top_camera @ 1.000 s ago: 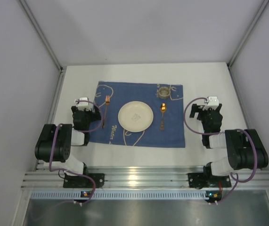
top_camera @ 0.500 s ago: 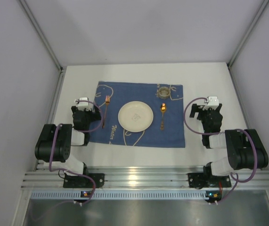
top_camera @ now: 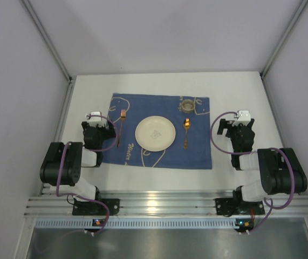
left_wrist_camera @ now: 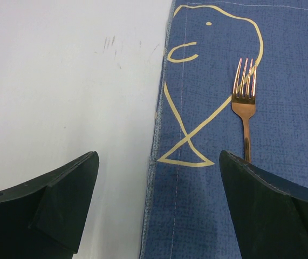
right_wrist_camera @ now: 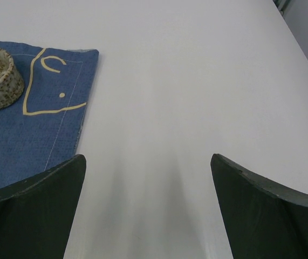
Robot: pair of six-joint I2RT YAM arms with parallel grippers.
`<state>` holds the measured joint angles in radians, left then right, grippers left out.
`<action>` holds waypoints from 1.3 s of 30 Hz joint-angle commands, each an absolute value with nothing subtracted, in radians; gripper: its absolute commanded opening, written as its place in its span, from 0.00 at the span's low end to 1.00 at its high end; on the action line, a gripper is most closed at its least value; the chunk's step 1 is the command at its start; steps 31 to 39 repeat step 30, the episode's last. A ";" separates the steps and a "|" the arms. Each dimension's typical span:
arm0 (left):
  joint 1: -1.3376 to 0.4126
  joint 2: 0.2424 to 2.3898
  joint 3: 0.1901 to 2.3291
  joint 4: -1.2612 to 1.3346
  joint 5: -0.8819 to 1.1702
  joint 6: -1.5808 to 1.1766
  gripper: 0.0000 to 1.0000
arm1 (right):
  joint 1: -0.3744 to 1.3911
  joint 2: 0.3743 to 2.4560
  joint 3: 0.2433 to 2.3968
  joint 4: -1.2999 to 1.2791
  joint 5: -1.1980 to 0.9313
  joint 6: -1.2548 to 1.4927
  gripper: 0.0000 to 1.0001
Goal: Set the dinner table for one person
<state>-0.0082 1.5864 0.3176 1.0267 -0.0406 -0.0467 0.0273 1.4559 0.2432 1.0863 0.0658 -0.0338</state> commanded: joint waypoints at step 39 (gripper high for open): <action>-0.008 1.575 0.314 1.103 -0.021 -0.051 0.98 | 0.011 1.451 0.261 1.152 0.055 -0.015 1.00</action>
